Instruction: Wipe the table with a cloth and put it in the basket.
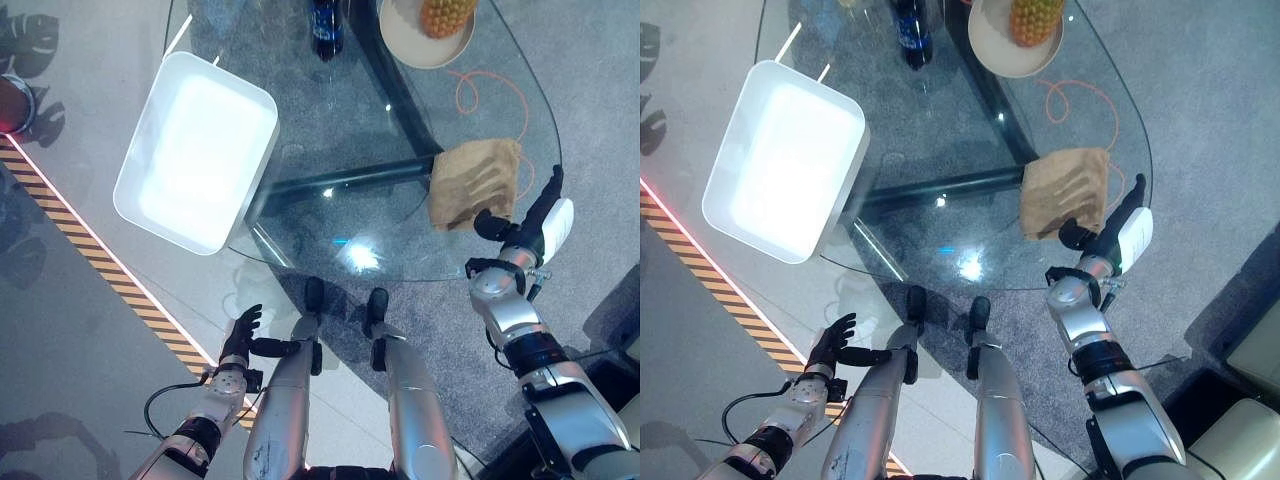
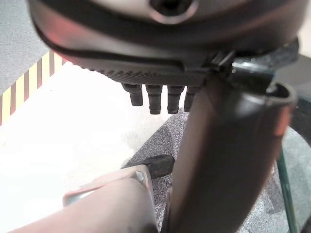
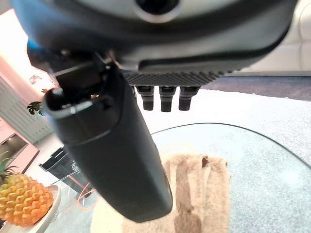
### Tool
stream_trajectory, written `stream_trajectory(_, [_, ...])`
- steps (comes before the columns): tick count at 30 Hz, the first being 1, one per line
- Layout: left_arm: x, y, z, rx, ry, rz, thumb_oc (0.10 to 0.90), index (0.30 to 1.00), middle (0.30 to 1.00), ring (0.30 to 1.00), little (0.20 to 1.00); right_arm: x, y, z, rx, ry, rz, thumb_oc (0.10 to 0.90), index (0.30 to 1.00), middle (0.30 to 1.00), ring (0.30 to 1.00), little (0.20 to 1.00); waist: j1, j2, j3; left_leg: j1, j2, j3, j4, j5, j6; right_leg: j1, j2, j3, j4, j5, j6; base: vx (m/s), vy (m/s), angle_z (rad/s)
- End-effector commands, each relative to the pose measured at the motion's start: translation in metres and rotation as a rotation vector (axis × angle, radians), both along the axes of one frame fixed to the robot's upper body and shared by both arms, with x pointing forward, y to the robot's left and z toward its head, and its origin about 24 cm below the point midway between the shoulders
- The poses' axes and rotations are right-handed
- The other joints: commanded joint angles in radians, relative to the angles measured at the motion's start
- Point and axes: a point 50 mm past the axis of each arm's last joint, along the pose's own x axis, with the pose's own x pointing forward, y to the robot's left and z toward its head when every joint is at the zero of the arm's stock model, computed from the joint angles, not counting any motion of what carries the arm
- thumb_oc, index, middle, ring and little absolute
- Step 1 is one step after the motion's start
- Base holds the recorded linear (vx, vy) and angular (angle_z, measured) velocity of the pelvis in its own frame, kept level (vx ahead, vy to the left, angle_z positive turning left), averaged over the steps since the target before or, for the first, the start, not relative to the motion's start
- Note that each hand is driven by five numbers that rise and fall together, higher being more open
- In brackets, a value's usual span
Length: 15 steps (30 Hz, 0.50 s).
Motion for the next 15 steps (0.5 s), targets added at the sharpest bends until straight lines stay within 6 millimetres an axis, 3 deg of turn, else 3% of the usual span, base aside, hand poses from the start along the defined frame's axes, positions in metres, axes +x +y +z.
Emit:
stream_trajectory(1, [-0.009, -0.008, -0.005, -0.039, -0.007, 0.022, 0.8, 0.9, 0.9, 0.9, 0.9, -0.005, -0.03, 0.043, -0.069, -0.145, -0.106, 0.8, 0.9, 0.9, 0.9, 0.9, 0.013, 0.015, -0.019, -0.041, -0.002, 0.023, 0.122, -0.124, 0.002, -0.03, 0.014, 0.002, -0.041, 0.061, 0.03, 0.0, 0.0, 0.0])
stream_trajectory(15, [0.002, -0.019, 0.008, -0.055, -0.075, -0.015, 0.8, 0.9, 0.9, 0.9, 0.9, 0.013, -0.035, 0.061, 0.027, -0.118, -0.067, 0.8, 0.9, 0.9, 0.9, 0.9, 0.037, 0.037, -0.019, -0.159, -0.019, -0.005, 0.167, -0.121, 0.007, -0.144, 0.009, -0.001, -0.021, 0.083, 0.03, 0.0, 0.004, 0.01])
